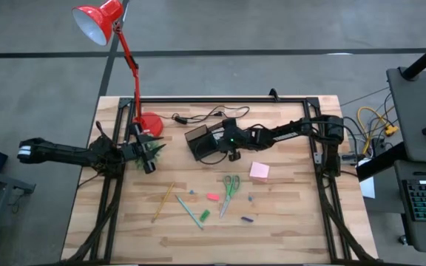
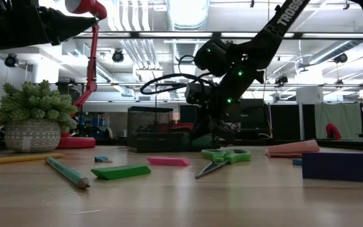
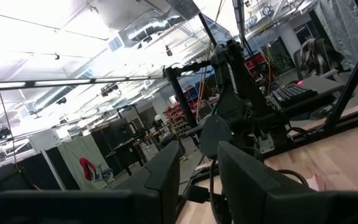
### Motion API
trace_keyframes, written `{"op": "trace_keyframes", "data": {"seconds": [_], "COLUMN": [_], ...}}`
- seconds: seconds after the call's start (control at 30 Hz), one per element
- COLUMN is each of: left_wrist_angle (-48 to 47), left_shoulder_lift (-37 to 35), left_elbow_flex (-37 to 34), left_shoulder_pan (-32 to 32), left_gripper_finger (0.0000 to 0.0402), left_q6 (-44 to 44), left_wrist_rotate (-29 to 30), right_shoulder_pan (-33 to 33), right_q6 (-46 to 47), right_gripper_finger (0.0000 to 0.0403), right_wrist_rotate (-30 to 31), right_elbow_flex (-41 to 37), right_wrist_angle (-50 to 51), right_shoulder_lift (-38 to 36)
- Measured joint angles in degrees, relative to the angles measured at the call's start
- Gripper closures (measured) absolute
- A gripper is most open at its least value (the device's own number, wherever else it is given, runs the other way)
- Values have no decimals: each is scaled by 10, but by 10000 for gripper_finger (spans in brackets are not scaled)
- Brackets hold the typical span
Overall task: Pick and place office supplies into organizer
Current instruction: Put the blue sticky note into the black desk organizer, then put the pink sticky note into the black desk organizer
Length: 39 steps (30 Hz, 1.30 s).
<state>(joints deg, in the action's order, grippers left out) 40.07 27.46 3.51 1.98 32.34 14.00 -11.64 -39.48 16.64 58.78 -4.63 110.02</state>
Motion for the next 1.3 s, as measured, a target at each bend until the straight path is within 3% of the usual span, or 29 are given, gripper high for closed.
{"op": "trace_keyframes", "data": {"seconds": [0.67,1.3], "left_wrist_angle": [0,0], "left_shoulder_lift": [0,0], "left_elbow_flex": [0,0], "left_shoulder_pan": [0,0], "left_gripper_finger": [306,306], "left_q6": [1,1], "left_wrist_rotate": [0,0], "right_shoulder_pan": [15,52], "right_q6": [14,143], "right_gripper_finger": [291,315], "right_wrist_rotate": [31,70], "right_elbow_flex": [28,136], "right_wrist_angle": [41,250], "right_shoulder_lift": [-1,-1]}}
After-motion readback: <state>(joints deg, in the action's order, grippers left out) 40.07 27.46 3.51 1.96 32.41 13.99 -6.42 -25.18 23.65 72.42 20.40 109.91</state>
